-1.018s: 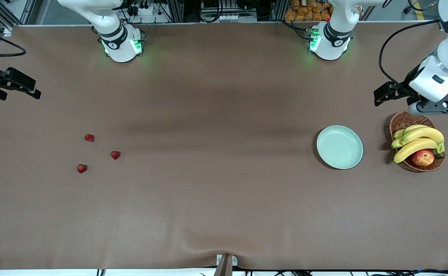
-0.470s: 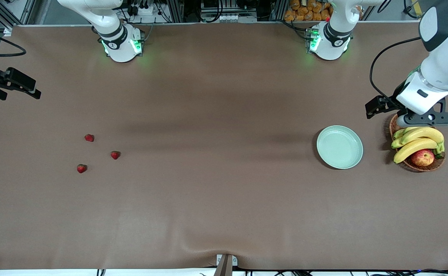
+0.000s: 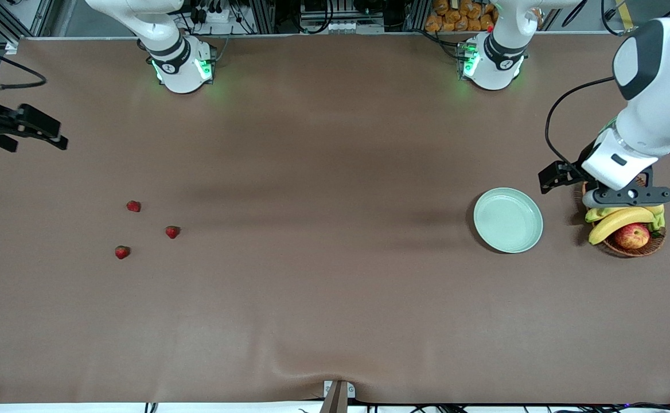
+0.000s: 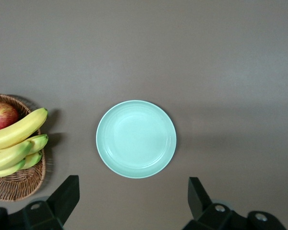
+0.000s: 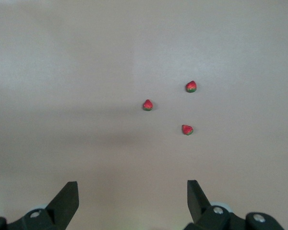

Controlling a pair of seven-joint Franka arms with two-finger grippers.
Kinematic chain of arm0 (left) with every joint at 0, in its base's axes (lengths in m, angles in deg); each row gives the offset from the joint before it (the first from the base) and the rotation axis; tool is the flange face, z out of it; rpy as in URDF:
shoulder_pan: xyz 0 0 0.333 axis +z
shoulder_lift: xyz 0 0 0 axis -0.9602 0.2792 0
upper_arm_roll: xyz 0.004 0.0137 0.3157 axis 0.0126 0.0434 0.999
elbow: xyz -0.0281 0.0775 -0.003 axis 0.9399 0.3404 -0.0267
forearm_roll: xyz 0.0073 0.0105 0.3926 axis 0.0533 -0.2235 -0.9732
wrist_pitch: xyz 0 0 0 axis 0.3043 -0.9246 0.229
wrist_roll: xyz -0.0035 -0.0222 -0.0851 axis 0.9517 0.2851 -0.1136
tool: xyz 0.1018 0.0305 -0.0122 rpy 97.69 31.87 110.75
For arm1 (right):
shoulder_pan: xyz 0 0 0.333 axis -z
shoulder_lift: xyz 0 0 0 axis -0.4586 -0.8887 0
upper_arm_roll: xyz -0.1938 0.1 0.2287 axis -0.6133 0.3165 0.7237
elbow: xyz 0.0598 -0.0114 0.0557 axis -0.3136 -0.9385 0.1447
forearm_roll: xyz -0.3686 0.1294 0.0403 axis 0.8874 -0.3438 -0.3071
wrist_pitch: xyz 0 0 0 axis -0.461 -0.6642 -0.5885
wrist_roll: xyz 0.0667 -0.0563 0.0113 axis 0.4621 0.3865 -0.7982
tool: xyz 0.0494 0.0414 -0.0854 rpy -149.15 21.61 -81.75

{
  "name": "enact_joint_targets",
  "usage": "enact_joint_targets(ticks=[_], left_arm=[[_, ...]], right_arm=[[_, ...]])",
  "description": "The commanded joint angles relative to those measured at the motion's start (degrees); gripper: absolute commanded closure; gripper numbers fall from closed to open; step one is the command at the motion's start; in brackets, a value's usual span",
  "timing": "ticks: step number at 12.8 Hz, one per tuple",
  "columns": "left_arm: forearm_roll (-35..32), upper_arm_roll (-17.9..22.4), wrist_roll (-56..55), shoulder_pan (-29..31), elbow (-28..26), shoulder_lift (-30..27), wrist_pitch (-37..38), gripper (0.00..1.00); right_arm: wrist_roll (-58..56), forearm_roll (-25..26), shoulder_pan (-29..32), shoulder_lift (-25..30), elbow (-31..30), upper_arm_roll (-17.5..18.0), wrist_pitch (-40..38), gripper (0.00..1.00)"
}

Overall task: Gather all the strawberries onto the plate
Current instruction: 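Move the left gripper over the plate while the right gripper reaches strawberries, then lower the right gripper and grasp a red strawberry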

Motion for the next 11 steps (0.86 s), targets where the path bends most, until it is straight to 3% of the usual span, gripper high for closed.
enact_joint_targets(ticks=[1, 6, 11], left_arm=[[-0.4, -0.1, -0.6, -0.3, 0.3, 1.2, -2.4, 0.0], [-0.4, -0.3, -0.7, -0.4, 0.2, 4.4, -5.5, 0.0], [-0.4, -1.0, -0.7, -0.3, -0.2, 6.9, -6.5, 0.0]], right_arm=[[0.8, -0.7, -1.8, -5.4, 0.2, -0.1, 2.3, 0.0], [0.2, -0.6, -1.5, -15.2, 0.1, -0.1, 12.4, 0.0], [5.1, -1.1, -2.0, -26.9, -1.4, -0.1, 16.8, 0.0]])
